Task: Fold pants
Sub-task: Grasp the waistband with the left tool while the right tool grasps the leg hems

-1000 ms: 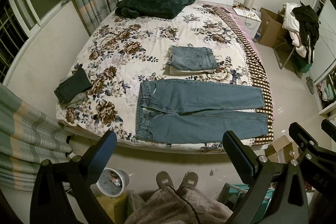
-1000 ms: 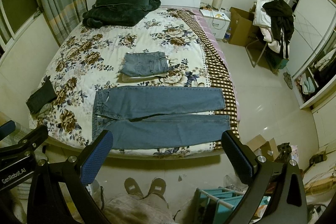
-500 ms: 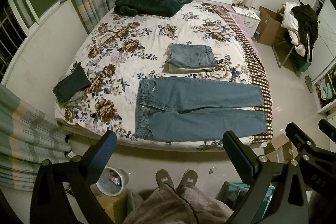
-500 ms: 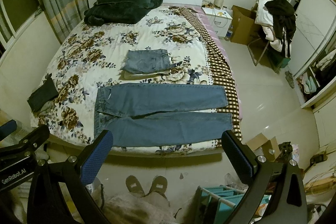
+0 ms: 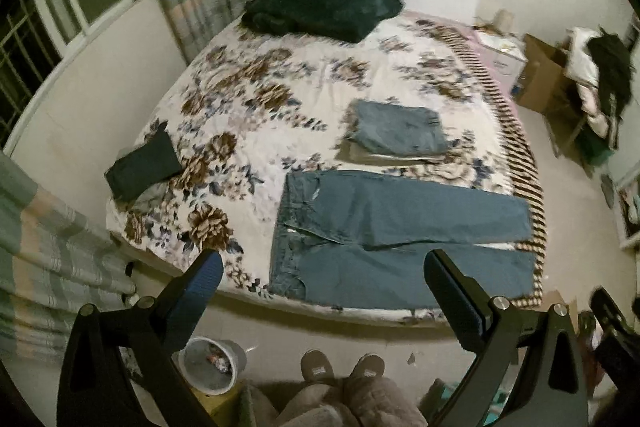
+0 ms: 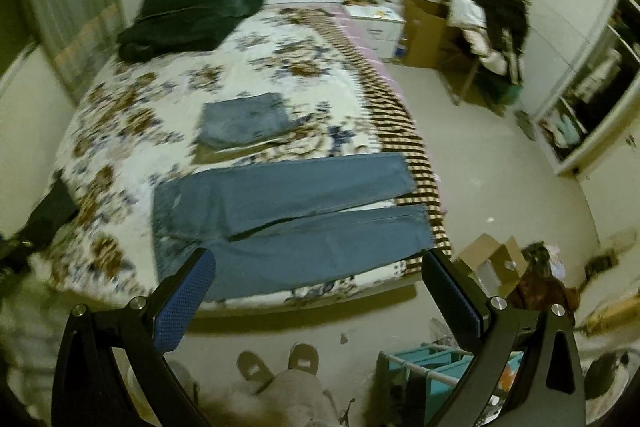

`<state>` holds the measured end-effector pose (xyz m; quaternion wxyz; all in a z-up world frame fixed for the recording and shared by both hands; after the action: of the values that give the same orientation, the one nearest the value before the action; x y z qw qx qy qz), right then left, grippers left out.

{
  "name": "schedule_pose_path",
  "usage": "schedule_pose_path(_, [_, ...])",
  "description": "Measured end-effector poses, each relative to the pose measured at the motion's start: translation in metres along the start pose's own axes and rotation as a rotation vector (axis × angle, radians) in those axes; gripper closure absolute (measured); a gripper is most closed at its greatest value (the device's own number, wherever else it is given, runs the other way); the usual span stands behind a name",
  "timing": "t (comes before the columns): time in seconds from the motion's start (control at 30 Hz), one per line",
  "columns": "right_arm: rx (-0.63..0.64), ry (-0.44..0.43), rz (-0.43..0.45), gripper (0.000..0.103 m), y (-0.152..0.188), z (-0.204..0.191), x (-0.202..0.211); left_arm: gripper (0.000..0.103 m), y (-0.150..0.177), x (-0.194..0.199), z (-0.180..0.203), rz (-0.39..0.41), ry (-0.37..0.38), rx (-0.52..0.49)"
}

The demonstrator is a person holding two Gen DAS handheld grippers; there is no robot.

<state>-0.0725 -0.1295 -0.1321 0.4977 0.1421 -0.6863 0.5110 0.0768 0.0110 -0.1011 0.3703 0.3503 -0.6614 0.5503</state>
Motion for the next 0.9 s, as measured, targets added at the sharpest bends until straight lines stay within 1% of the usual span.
schedule_pose_path(0.07, [-0.046,0.031,-0.013,0.0,-0.013,0.005,-0.029,0.0,-0.012,-0.019,-0.011,-0.02,-0.007,0.032])
schedule_pose_path(0.1, [-0.071,0.054,-0.028,0.0,-0.018,0.011,-0.048,0.0,-0.018,-0.031,-0.013,-0.038,-0.021,0.048])
schedule_pose_path(0.17, [-0.114,0.072,-0.067,0.0,-0.031,0.019,-0.083,0.0,-0.033,-0.063,-0.019,-0.081,-0.054,0.086])
schedule_pose_path(0.23, [-0.16,0.077,-0.119,0.0,-0.045,0.026,-0.123,0.0,-0.044,-0.093,-0.021,-0.13,-0.075,0.133])
schedule_pose_path(0.3, [-0.221,0.082,-0.182,0.0,-0.061,0.039,-0.173,0.0,-0.055,-0.122,-0.028,-0.178,-0.078,0.184])
schedule_pose_path(0.4, [-0.31,0.073,-0.251,0.0,-0.091,0.052,-0.247,0.0,-0.073,-0.184,-0.03,-0.27,-0.08,0.314])
schedule_pose_path(0.43, [-0.329,0.074,-0.262,0.0,-0.098,0.051,-0.269,0.0,-0.079,-0.199,-0.032,-0.291,-0.077,0.345])
schedule_pose_path(0.53, [-0.406,0.074,-0.329,0.0,-0.127,0.065,-0.356,0.0,-0.096,-0.267,-0.03,-0.382,-0.076,0.479])
schedule_pose_path(0.6, [-0.466,0.087,-0.373,0.0,-0.147,0.074,-0.421,0.0,-0.102,-0.307,-0.028,-0.445,-0.07,0.56])
schedule_pose_path(0.67, [-0.509,0.105,-0.392,0.0,-0.161,0.078,-0.47,0.0,-0.107,-0.356,-0.024,-0.506,-0.063,0.637])
schedule_pose_path(0.7, [-0.524,0.12,-0.402,0.0,-0.167,0.08,-0.491,0.0,-0.11,-0.372,-0.023,-0.522,-0.065,0.658])
schedule_pose_path(0.73, [-0.55,0.135,-0.414,0.0,-0.176,0.087,-0.525,0.0,-0.113,-0.392,-0.02,-0.542,-0.071,0.682])
schedule_pose_path(0.77, [-0.565,0.144,-0.422,0.0,-0.179,0.09,-0.54,0.0,-0.116,-0.416,-0.017,-0.562,-0.08,0.704])
schedule_pose_path(0.8, [-0.586,0.16,-0.434,0.0,-0.186,0.095,-0.568,0.0,-0.118,-0.434,-0.016,-0.579,-0.087,0.716])
schedule_pose_path(0.9, [-0.627,0.195,-0.463,0.0,-0.194,0.105,-0.618,0.0,-0.122,-0.484,-0.014,-0.634,-0.095,0.759])
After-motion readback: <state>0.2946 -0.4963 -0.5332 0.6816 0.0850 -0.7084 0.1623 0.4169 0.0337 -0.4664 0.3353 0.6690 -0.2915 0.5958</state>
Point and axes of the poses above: each gripper's, at about its wrist camera, not at the fingertips, and x roughly against the way its jaws point, z to its right, y to its underside, the point moved 3 cm from there along -x, roughly the way its jaws point, and after that the axes turned 10 degrees about -x, right-handed, at the moved point
